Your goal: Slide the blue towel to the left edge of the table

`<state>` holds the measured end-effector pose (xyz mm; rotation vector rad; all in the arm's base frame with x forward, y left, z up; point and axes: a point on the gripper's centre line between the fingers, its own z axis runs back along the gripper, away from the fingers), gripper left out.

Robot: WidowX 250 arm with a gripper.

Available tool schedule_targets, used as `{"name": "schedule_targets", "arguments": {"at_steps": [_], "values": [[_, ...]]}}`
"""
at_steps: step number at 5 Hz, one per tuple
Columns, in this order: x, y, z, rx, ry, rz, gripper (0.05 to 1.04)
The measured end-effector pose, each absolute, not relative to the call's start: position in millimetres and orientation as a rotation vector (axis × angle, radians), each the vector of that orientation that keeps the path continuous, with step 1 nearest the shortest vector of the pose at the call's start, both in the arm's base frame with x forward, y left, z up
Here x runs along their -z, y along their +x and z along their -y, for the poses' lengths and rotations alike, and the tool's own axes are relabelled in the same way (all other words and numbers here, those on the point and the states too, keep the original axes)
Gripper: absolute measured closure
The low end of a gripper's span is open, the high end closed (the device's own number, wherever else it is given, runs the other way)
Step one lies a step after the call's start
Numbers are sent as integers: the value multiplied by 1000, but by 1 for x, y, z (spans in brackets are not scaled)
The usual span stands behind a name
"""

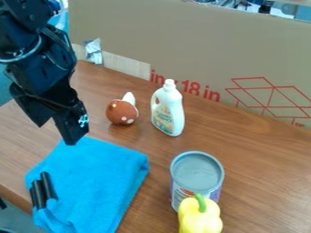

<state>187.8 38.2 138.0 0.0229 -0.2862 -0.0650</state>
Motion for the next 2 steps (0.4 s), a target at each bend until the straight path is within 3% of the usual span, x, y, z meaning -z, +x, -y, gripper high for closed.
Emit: {"name": "schedule_targets", "arguments": {"at_steps": [1, 2], "values": [[-134, 187, -37, 68, 19, 271, 81], [-97, 207, -32, 55, 96, 164, 81]]}}
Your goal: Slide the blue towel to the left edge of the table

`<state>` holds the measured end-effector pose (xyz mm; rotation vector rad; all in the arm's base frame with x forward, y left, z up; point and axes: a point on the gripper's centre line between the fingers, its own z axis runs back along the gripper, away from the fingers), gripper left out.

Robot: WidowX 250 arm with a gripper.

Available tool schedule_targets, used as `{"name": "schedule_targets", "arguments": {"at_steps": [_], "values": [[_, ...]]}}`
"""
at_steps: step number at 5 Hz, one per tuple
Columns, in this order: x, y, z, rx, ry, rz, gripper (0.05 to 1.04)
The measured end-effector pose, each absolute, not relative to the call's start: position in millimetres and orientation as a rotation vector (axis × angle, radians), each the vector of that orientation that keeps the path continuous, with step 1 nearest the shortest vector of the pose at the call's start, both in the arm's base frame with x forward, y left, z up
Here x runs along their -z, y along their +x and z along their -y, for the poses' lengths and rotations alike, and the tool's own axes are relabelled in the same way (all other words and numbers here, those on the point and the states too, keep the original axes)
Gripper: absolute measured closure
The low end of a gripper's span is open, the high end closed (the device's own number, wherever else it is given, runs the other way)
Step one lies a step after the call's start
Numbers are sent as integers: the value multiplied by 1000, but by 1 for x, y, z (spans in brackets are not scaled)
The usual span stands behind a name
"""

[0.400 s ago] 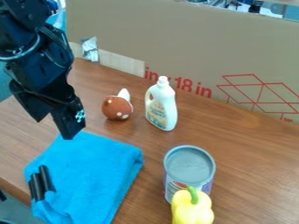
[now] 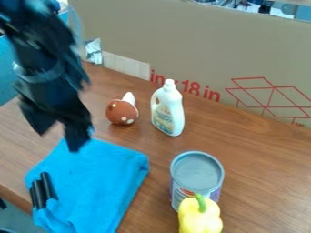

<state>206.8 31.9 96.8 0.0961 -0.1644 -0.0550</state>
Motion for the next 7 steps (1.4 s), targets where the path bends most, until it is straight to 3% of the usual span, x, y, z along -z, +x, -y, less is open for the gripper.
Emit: {"name": "schedule_targets", "arguments": {"at_steps": [1, 2, 4, 5, 7], "values": [[-58, 215, -33, 87, 117, 58, 81], [-36, 221, -35, 91, 106, 10, 81], [-15, 215, -47, 87, 147, -15, 81], [-6, 221, -76, 69, 150, -46, 81], [-3, 256, -176, -29, 156, -79, 81]]}}
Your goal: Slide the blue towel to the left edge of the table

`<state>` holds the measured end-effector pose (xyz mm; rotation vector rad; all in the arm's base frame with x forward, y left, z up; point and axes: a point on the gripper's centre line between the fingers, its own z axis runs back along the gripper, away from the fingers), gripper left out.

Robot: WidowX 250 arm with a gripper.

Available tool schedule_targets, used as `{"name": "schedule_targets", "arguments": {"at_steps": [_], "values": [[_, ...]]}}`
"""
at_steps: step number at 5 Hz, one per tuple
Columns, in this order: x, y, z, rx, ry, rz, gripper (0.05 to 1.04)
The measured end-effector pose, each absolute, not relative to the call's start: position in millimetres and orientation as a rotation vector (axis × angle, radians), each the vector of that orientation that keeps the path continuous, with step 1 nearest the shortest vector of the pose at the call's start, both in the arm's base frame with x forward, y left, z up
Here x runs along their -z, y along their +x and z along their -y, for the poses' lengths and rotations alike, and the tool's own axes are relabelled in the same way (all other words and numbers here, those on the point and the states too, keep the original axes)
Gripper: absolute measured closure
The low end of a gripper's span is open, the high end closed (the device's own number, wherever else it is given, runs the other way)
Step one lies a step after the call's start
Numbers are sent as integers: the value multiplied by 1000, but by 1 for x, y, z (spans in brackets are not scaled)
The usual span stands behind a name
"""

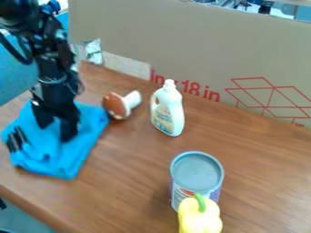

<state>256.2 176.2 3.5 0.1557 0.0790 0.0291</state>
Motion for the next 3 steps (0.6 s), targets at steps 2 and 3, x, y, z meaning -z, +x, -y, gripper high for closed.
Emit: {"name": "schedule_targets", "arguments": {"at_steps": [2, 3], "values": [[-4, 254, -241, -132, 147, -160, 81], [-3, 253, -242, -137, 121, -152, 81]]}}
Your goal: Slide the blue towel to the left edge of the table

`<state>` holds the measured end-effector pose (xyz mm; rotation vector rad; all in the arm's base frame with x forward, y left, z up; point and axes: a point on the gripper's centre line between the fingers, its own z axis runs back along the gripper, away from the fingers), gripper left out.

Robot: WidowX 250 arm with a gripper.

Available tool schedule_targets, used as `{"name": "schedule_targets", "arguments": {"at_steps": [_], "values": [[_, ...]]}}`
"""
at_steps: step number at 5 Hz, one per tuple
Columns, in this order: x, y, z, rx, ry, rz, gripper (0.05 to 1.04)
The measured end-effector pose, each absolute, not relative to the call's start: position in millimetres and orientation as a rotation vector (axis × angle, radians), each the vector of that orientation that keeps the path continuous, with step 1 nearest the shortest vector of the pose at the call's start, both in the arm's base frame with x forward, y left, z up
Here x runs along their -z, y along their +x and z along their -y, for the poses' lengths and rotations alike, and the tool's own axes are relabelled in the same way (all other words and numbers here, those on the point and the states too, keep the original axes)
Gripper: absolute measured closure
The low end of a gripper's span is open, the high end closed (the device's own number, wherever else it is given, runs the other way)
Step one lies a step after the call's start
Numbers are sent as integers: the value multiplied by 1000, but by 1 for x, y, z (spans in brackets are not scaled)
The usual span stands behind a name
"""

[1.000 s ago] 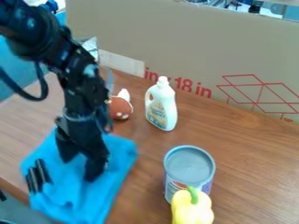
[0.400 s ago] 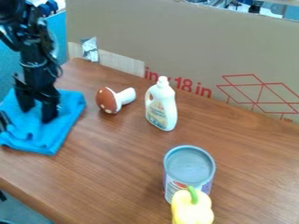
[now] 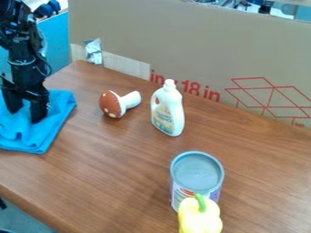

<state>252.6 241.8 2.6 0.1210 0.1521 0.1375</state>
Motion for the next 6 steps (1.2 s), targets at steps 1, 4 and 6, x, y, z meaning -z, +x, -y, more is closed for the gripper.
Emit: {"name": "schedule_targets", "arguments": {"at_steps": [1, 4, 6], "values": [[-7, 241, -239, -167, 35, -79, 81], [-21, 210, -219, -166, -55, -62, 81], [-49, 214, -195, -96, -76, 38, 81]]}}
